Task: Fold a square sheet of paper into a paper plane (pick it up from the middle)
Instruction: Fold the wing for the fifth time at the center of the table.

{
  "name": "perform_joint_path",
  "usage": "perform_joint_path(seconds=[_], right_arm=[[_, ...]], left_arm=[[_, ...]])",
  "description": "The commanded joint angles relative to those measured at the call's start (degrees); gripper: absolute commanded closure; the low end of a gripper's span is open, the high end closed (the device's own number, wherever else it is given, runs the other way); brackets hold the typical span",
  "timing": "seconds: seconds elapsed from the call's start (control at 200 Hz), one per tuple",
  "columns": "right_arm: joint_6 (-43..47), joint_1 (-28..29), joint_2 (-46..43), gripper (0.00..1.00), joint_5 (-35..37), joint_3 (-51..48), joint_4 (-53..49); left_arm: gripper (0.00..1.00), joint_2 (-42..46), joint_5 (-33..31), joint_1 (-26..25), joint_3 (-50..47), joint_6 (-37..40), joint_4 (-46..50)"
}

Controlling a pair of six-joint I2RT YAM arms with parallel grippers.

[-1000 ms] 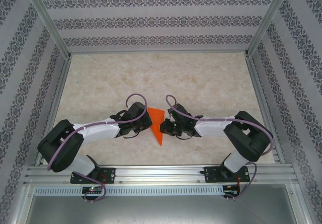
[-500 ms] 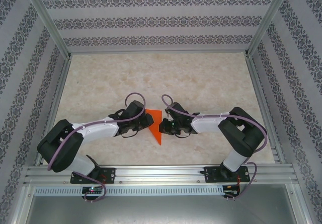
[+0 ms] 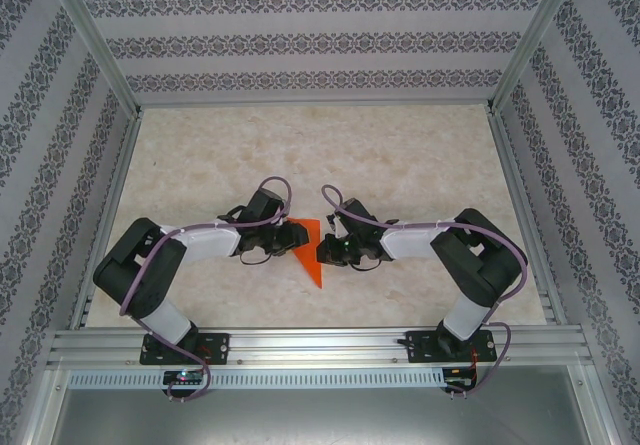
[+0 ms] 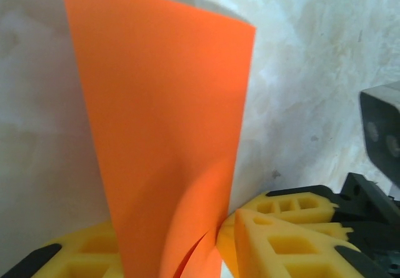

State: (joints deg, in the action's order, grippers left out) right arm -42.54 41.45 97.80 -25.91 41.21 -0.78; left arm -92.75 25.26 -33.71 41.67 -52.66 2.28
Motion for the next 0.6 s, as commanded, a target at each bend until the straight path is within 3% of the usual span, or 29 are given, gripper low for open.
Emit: perform_joint_path(seconds=[0.0, 0.135, 0.26, 0.415, 0.594], right_arm=[[2.51, -1.03, 2.57, 0.87, 3.72, -0.63, -5.18], [2.92, -1.16, 2.58, 0.86, 3.76, 0.05, -5.71], [2.91, -1.16, 0.54, 0.84, 4.18, 0.60, -6.04], [3.67, -0.30, -7.39, 0.78, 9.51, 0.64, -8.53], [8.35, 4.97, -17.01, 0.69, 21.94, -1.58, -9.46]], left_arm=[[0.66, -0.93, 2.31, 1.07, 3.29, 4.19, 1.87], [0.77, -1.38, 2.04, 1.19, 3.78, 4.60, 3.18], [0.96, -1.56, 1.71, 1.18, 3.86, 3.43, 3.90], [1.00, -1.12, 0.44, 1.17, 3.86, 0.92, 5.06], [1.00, -1.03, -0.04, 1.09, 5.07, 0.00, 7.22]])
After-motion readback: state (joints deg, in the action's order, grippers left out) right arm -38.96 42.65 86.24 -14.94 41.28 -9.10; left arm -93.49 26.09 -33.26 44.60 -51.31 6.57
